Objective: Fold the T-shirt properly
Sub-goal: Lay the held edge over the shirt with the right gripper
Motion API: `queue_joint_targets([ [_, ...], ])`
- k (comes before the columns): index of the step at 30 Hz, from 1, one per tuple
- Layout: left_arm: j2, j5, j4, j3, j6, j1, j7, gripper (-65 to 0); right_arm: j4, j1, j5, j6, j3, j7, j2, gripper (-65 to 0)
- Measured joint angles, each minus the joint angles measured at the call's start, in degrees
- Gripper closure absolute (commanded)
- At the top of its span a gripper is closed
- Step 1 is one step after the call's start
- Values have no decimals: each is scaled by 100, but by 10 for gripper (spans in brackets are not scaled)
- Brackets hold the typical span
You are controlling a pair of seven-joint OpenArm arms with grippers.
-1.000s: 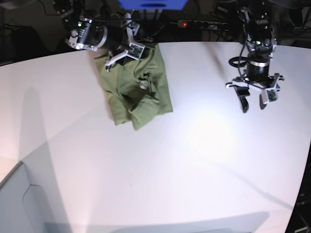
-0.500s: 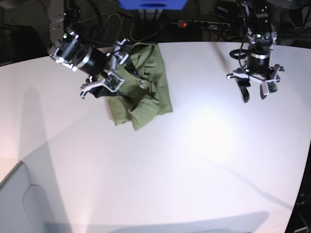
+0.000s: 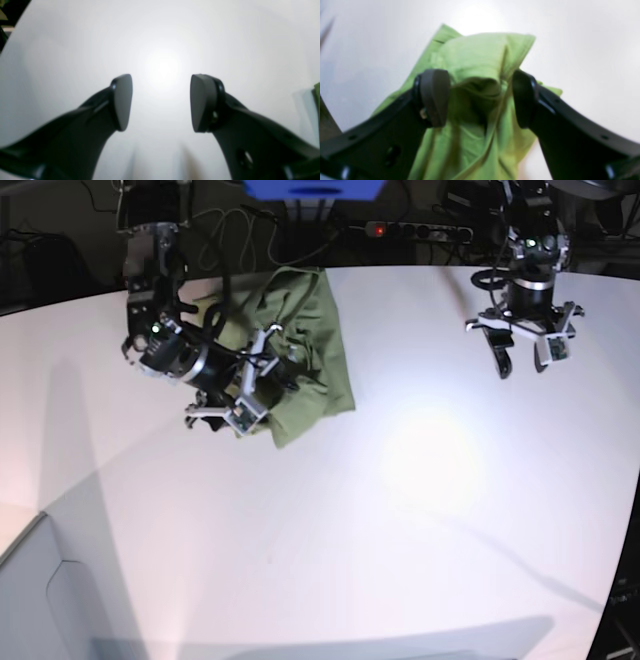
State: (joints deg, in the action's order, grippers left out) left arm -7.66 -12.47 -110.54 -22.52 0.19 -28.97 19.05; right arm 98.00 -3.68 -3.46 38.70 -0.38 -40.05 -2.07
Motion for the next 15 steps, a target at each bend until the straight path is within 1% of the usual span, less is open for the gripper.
queue_joint_targets([
  [1,4,0,0,-2,0,-13,9,-354,-9,-4,0,0,0,-2,2,-366],
  [2,7,0,2,-2,-2,-37,13,-354,-9,-9,0,0,-4,-2,2,-340],
  [4,4,0,0,-2,-2,-57,9,-354,-2,-17,-4,0,-9,0,2,-261],
  [6,4,0,0,-2,-2,-61,9,-354,-2,-13,-2,0,-15,0,26,-134],
  [8,4,-2,0,0,-2,-52,2,-354,-2,9,4,0,-17,-4,151,-2],
  [10,7,2,-4,0,-2,-66,9,-354,-4,81,-7,2,-46,-2,221,-3],
  [11,7,2,-4,0,0,-72,7,-354,-4,136,-22,0,-48,2,225,-18],
  [12,24,2,-4,-4,0,-72,9,-354,-4,179,-17,0,-39,4,238,-17],
  [15,87,0,-4,-11,0,-70,4,-354,-2,203,17,2,-13,2,426,-1],
])
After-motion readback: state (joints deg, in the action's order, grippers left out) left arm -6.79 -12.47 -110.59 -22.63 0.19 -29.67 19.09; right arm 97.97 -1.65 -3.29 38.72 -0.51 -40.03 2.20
